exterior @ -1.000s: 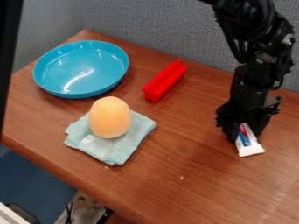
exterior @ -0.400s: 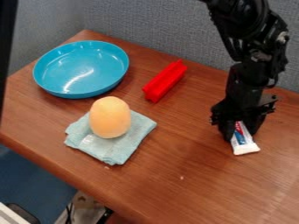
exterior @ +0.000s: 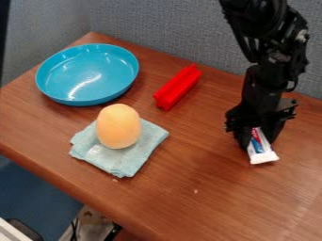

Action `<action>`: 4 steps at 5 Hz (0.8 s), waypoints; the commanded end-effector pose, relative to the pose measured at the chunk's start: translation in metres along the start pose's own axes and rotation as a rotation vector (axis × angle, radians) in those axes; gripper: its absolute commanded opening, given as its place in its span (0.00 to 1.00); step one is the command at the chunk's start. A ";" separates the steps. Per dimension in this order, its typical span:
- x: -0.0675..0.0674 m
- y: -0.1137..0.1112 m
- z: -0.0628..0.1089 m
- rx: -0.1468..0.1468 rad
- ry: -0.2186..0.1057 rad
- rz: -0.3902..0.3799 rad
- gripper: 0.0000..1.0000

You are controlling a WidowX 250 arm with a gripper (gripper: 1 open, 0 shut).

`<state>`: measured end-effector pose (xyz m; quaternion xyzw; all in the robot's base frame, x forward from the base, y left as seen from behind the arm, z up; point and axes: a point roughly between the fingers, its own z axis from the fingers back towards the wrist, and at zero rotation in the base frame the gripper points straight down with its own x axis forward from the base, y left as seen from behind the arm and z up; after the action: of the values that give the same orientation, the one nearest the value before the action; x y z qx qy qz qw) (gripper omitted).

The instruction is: Put the toothpaste on the blue plate

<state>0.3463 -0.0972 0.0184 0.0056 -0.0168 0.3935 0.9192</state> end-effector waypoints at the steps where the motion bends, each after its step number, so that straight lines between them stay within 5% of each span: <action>1: 0.010 -0.003 0.033 -0.074 -0.039 0.012 0.00; 4: 0.012 0.001 0.038 -0.075 -0.031 -0.001 0.00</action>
<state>0.3422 -0.0921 0.0204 0.0075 -0.0059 0.3852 0.9228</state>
